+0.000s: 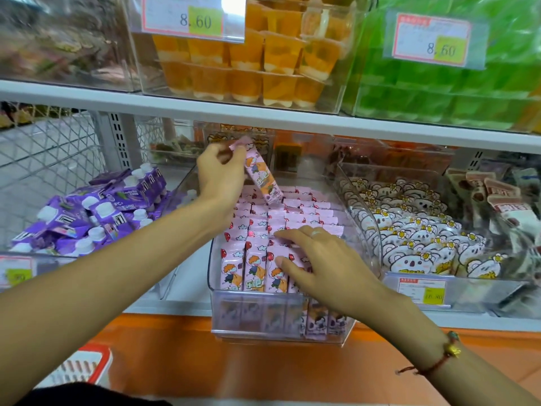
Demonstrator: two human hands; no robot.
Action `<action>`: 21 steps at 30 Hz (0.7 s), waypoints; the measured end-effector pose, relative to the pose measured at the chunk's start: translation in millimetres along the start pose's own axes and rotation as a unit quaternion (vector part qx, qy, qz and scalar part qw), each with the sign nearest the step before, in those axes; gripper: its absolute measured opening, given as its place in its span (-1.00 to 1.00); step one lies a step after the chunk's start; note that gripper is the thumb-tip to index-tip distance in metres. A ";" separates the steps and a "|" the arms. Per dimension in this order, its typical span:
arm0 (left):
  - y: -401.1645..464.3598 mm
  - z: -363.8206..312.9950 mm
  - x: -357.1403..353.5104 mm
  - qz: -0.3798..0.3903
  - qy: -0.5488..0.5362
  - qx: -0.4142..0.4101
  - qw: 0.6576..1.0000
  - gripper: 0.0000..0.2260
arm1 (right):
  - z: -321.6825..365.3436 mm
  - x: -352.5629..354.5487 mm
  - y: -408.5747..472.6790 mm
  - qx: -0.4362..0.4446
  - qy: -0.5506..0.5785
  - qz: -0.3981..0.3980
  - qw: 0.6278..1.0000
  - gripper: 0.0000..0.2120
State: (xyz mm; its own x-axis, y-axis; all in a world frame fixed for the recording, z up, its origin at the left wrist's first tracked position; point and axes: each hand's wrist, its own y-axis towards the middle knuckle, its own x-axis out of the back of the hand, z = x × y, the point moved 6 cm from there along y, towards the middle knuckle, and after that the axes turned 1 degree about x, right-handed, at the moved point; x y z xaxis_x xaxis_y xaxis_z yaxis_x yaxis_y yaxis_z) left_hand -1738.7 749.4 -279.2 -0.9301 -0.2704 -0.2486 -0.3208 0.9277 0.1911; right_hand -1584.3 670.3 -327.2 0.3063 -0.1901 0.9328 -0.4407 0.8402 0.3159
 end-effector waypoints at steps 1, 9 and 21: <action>-10.1 -4.7 6.3 -0.005 -0.008 -0.014 1.000 -0.86 | -0.9 1.5 0.4 -0.005 0.007 -0.012 1.000 -0.62; -64.7 -8.0 24.7 0.067 0.016 -0.049 0.996 -0.87 | 7.5 19.5 3.8 -0.092 0.328 -0.102 0.935 -0.48; -80.8 8.2 8.2 0.226 0.183 -0.141 0.946 -0.68 | -1.9 3.1 7.8 -0.217 0.615 -0.077 0.754 -0.89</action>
State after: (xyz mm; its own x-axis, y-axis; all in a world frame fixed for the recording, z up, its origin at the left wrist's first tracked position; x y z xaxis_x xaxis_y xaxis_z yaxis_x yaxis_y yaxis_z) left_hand -1718.9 674.3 -304.4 -0.9666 0.0192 0.2555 0.1386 0.8778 0.4586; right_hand -1585.3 677.2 -322.2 0.9942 0.0886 -0.0610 -0.0844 0.9941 0.0678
